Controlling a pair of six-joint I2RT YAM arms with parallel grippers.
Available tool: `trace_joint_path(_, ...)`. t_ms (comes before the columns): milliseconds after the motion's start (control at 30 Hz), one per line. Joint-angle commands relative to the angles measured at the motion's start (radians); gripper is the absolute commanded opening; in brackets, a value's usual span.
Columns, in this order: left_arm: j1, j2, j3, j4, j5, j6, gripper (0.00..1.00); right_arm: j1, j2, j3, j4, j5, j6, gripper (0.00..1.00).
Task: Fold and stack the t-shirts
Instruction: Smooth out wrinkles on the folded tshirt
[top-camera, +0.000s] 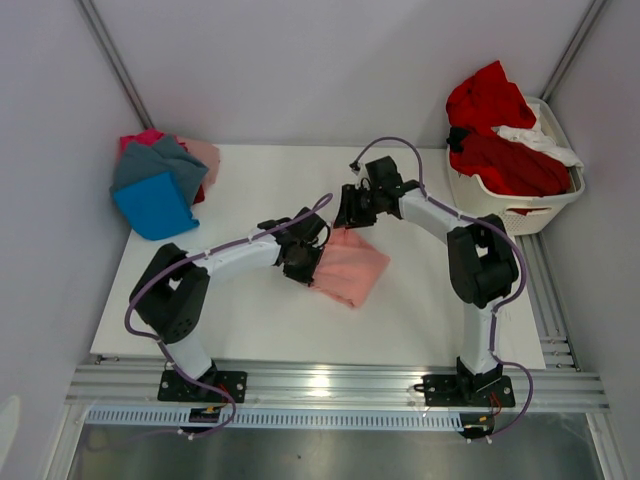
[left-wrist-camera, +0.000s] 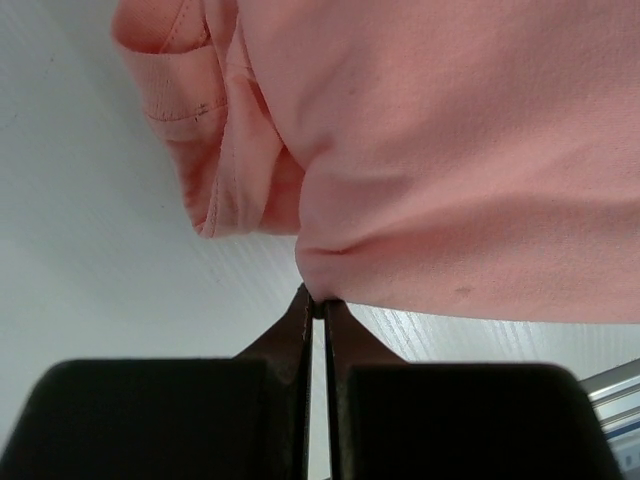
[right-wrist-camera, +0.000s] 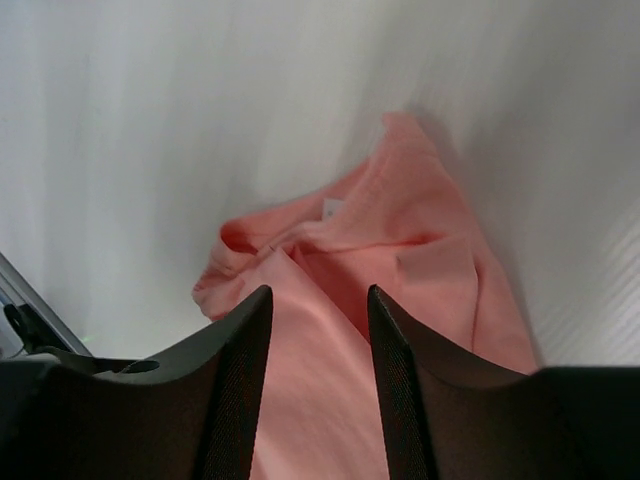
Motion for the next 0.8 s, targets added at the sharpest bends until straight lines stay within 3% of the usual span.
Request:
trace_joint_path(0,-0.004,-0.018,0.04,-0.011,-0.021,0.02,0.0,0.01,-0.007,0.001,-0.112,0.031,-0.059,0.47)
trace_joint_path(233,-0.004,-0.029,0.046,-0.009,-0.017,0.021,0.0,0.01,-0.007,-0.071,-0.12,0.019,-0.077,0.44)
trace_joint_path(600,-0.004,-0.062,0.029,0.001,0.003,0.021,0.0,0.005,0.049,-0.116,-0.035,-0.234,-0.099,0.39)
trace_joint_path(767,-0.004,-0.073,0.026,0.005,0.015,0.021,0.0,0.002,0.073,-0.108,0.009,-0.328,-0.096,0.27)
